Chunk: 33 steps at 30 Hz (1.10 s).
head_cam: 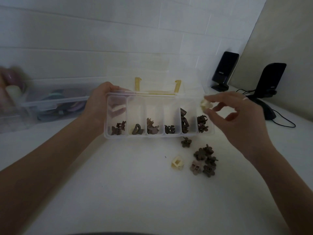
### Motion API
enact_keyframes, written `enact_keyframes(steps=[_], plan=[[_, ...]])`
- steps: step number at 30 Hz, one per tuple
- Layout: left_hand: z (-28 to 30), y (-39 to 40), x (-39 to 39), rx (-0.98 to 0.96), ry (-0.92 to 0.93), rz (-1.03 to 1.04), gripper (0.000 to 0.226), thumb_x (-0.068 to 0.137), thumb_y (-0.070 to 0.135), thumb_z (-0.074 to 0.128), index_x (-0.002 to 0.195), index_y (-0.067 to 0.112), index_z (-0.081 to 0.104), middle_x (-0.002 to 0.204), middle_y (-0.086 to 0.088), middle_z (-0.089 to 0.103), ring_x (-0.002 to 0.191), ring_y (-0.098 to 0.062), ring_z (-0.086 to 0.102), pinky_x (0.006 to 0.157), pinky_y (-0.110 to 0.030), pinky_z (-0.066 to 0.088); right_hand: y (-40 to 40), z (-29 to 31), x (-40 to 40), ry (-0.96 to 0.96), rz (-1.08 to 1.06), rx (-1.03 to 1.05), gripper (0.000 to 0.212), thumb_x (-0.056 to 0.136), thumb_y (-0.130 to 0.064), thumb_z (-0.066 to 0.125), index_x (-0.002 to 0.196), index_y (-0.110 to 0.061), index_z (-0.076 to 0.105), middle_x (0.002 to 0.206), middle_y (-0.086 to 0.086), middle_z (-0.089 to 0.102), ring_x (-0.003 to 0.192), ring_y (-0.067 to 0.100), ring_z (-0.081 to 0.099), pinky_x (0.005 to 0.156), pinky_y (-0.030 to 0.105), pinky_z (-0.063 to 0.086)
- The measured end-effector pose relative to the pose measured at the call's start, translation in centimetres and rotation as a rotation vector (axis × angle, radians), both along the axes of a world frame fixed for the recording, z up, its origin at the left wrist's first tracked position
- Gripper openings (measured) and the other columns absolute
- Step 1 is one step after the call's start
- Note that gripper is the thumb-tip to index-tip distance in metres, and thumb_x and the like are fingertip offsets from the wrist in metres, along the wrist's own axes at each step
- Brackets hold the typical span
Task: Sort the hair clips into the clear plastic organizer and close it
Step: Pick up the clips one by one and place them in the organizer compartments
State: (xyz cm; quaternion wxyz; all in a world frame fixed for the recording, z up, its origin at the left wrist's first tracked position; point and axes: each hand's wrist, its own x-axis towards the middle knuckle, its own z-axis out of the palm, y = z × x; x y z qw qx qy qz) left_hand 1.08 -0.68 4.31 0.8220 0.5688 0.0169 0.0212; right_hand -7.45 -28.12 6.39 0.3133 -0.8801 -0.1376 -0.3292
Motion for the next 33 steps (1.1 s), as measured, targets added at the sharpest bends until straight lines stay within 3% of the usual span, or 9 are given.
enact_keyframes(steps=[3,6,9,12,15,19,24,29,33], plan=[[0.0,0.0,0.0,-0.005,-0.001,0.006,0.018,0.082,0.020,0.041,0.083,0.013,0.058,0.082,-0.003,0.063,0.075,-0.012,0.059,0.051,-0.016,0.046,-0.5,-0.4,0.4,-0.048,-0.076,-0.013,0.027,0.080,-0.016,0.070,0.103,-0.030,0.065,0.095,-0.020,0.060,0.079,0.008,0.059,0.063,0.017,0.047],[-0.1,0.0,0.0,0.002,-0.011,-0.001,0.017,0.081,0.021,0.042,0.080,0.014,0.058,0.081,-0.002,0.064,0.073,-0.012,0.059,0.052,-0.017,0.047,-0.6,-1.0,0.6,-0.007,-0.152,-0.097,0.016,0.082,-0.025,0.067,0.094,-0.031,0.058,0.091,-0.011,0.062,0.078,0.010,0.057,0.063,0.034,0.047],[-0.3,0.2,0.0,-0.005,-0.015,-0.020,0.017,0.079,0.021,0.044,0.082,0.013,0.058,0.082,-0.004,0.062,0.073,-0.013,0.057,0.052,-0.018,0.048,-0.5,-1.8,1.0,-0.023,-0.205,-0.251,0.005,0.084,-0.025,0.064,0.089,-0.027,0.065,0.100,-0.009,0.059,0.086,0.010,0.051,0.062,0.028,0.041],[-0.2,0.1,-0.1,-0.002,-0.019,-0.023,0.018,0.080,0.021,0.043,0.083,0.013,0.058,0.080,-0.004,0.063,0.070,-0.012,0.059,0.052,-0.018,0.047,-0.5,-2.4,1.3,-0.042,-0.190,-0.322,0.013,0.085,-0.023,0.063,0.095,-0.024,0.072,0.104,-0.003,0.054,0.087,0.010,0.043,0.060,0.028,0.039],[0.0,-0.1,-0.2,-0.010,-0.025,-0.016,0.018,0.082,0.020,0.042,0.084,0.012,0.058,0.081,-0.005,0.061,0.069,-0.012,0.058,0.051,-0.017,0.047,-0.2,-1.8,0.7,-0.100,-0.179,-0.264,0.020,0.089,-0.032,0.057,0.095,-0.023,0.073,0.089,-0.003,0.054,0.076,0.010,0.045,0.055,0.027,0.038],[-0.1,0.0,-0.2,-0.015,-0.019,-0.018,0.018,0.082,0.020,0.043,0.084,0.011,0.059,0.082,-0.005,0.061,0.072,-0.014,0.057,0.053,-0.018,0.048,-0.2,-0.8,0.2,0.021,-0.257,-0.286,0.061,0.090,-0.056,0.036,0.068,-0.012,0.072,0.044,0.005,0.051,0.042,0.022,0.048,0.045,0.026,0.037],[0.0,0.0,-0.2,-0.010,-0.015,-0.022,0.019,0.083,0.021,0.041,0.086,0.012,0.057,0.082,-0.004,0.062,0.071,-0.013,0.057,0.050,-0.016,0.047,0.1,-1.0,0.0,0.156,-0.289,-0.386,0.057,0.088,-0.056,0.035,0.062,-0.016,0.066,0.039,0.001,0.042,0.041,0.019,0.046,0.045,0.023,0.028],[0.0,-0.1,-0.2,-0.010,-0.008,-0.016,0.020,0.084,0.021,0.040,0.083,0.013,0.059,0.083,-0.003,0.064,0.073,-0.012,0.058,0.052,-0.017,0.047,0.1,-0.9,-0.1,0.163,-0.275,-0.391,0.042,0.091,-0.051,0.037,0.085,-0.031,0.073,0.041,-0.003,0.044,0.042,0.013,0.045,0.044,0.022,0.025],[-0.1,0.2,0.1,-0.032,0.021,0.003,0.024,0.082,0.022,0.043,0.095,0.011,0.058,0.089,-0.004,0.063,0.076,-0.012,0.060,0.051,-0.018,0.047,-0.3,-1.1,0.1,0.207,-0.250,-0.470,0.031,0.092,-0.048,0.038,0.116,-0.048,0.058,0.043,-0.010,0.038,0.044,0.004,0.037,0.045,0.023,0.022]])
